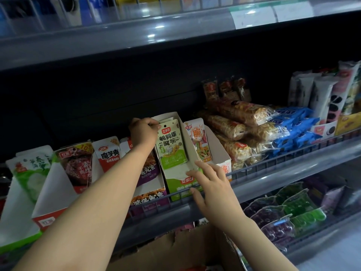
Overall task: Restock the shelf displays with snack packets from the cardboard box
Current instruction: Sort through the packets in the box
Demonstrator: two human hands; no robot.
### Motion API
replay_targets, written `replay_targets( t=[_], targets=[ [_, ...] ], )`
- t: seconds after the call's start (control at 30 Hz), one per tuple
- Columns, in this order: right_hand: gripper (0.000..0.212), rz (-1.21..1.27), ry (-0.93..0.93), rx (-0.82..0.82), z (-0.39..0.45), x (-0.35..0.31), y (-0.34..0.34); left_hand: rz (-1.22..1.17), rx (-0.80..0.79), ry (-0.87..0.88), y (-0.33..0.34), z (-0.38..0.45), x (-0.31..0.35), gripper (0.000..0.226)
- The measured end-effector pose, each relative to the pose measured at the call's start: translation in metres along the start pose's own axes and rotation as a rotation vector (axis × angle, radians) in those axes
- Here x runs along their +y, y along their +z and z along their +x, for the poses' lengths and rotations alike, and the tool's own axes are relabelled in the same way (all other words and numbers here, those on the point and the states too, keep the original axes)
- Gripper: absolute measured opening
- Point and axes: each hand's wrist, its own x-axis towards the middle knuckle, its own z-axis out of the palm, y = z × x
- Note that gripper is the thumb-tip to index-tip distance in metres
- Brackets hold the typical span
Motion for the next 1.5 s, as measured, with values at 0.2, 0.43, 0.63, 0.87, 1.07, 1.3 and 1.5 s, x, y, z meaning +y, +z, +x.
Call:
replay_targets(
  t=[0.2,0.43,0.63,0.87,1.07,1.3,1.5],
  targets=[
    [0.044,0.017,0.003,-0.074,-0.001,-0.006,-0.007,-0.002,0.043,0.088,-0.011,-0.032,0.005,0.017],
    [0.041,0.045,-0.078,-0.030,-0.026,-0.019,-0.016,-0.054,0.004,0.210,-0.053,-0.135,0.001,0.015],
    [0.033,-0.003,-0.042,-0.441,-0.082,-0.020,-0.015,-0.056,-0.089,0.215,-0.074,-0.224,-0.044,0.017],
    [0.035,0.079,0.079,-0.879,-0.118,-0.023,0.013,-0.024,-0.248,-0.061,-0.077,-0.302,-0.099,0.018],
    [0.039,0.044,0.051,-1.242,-0.149,-0.026,0.050,0.184,-0.654,-0.370,-0.070,-0.356,-0.156,0.017],
    [0.043,0.005,0.000,-1.391,-0.165,-0.029,0.075,0.358,-0.914,-0.491,-0.071,-0.376,-0.192,0.042],
    [0.048,0.031,0.081,-1.340,-0.169,-0.028,0.090,0.154,-0.749,-0.732,-0.061,-0.375,-0.190,0.040]
  ],
)
